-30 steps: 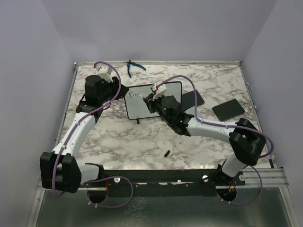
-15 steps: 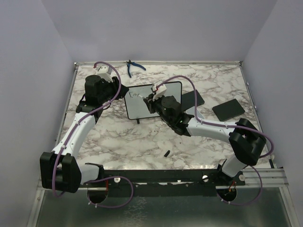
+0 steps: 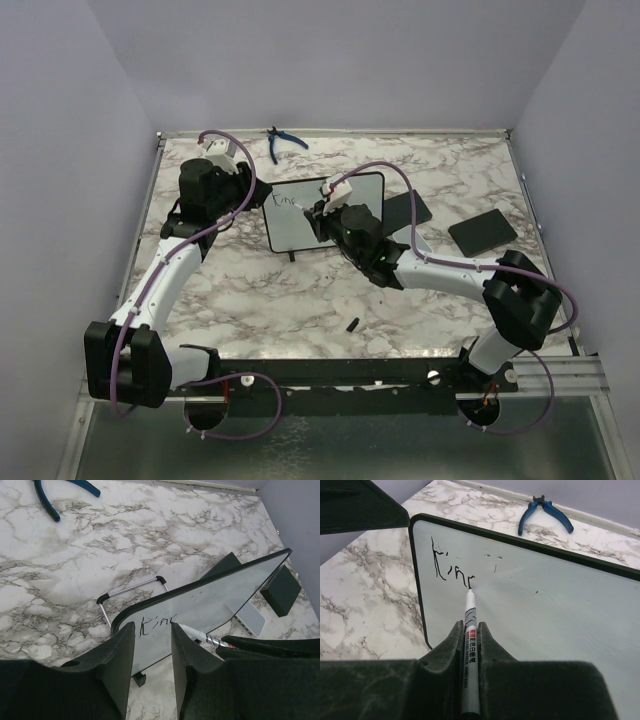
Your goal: Write a sentence on the whiteboard
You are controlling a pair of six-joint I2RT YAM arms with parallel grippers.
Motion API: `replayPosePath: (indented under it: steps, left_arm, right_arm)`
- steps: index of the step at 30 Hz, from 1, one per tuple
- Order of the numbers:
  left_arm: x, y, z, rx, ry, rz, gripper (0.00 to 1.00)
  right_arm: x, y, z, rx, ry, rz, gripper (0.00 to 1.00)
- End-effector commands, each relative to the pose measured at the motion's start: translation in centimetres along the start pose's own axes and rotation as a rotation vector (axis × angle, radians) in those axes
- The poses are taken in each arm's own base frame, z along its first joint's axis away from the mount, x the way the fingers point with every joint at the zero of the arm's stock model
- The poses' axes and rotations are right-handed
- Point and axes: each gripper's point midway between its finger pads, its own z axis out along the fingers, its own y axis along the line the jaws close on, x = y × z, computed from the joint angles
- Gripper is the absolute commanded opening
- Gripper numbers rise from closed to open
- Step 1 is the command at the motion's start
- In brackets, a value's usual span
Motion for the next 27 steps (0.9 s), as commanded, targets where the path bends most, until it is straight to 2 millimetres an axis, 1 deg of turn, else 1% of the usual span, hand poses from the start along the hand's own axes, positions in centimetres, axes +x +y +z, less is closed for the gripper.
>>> replayPosePath:
  steps: [1, 12, 27]
  left_arm:
    - [0.1, -0.5, -0.4, 0.021, -0.005, 0.019, 0.36]
    - [0.0, -0.5, -0.4, 0.021, -0.007, 0.02, 0.36]
    - [0.0, -0.6, -0.4, 0.025, -0.006, 0.019, 0.36]
  right_arm:
    - [-0.3, -1.0, -0.5, 0.057, -0.011, -0.009, 0.0]
    - [-1.7, -1.1, -0.3, 0.068, -0.046, -0.017, 0.0]
    - [-4.2, -1.1, -0.2, 0.071, -0.108, -0.022, 0.0]
